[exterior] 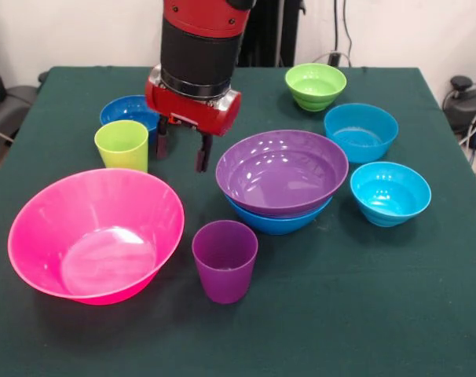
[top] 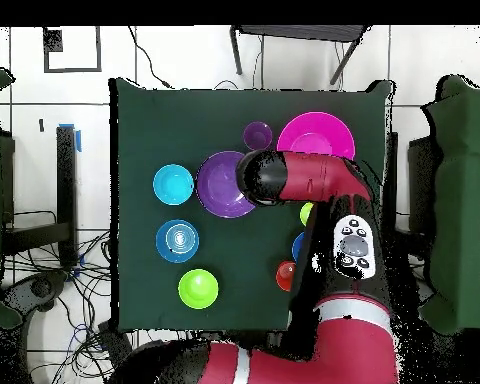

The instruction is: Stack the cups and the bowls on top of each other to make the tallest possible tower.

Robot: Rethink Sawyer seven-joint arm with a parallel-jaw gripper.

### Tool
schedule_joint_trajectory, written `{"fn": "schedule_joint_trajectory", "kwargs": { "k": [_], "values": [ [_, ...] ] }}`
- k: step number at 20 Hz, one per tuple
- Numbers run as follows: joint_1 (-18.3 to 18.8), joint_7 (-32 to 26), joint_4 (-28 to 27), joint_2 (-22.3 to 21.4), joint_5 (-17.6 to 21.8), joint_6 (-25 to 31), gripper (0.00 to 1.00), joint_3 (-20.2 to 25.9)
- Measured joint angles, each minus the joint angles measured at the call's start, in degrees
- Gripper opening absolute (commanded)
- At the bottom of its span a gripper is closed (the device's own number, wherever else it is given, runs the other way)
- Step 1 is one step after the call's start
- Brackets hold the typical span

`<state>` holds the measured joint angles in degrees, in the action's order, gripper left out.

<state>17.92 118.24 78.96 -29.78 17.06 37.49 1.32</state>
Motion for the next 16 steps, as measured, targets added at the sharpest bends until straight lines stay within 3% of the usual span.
{"fn": "schedule_joint_trajectory", "kwargs": {
  "k": [10, 16],
  "values": [
    [2.7, 0.0, 0.0, -0.29, 2.02, 1.03, 1.0, 3.08],
    [4.02, 0.0, 0.0, -0.3, 2.3, 4.47, 1.0, 4.7]
  ]
}}
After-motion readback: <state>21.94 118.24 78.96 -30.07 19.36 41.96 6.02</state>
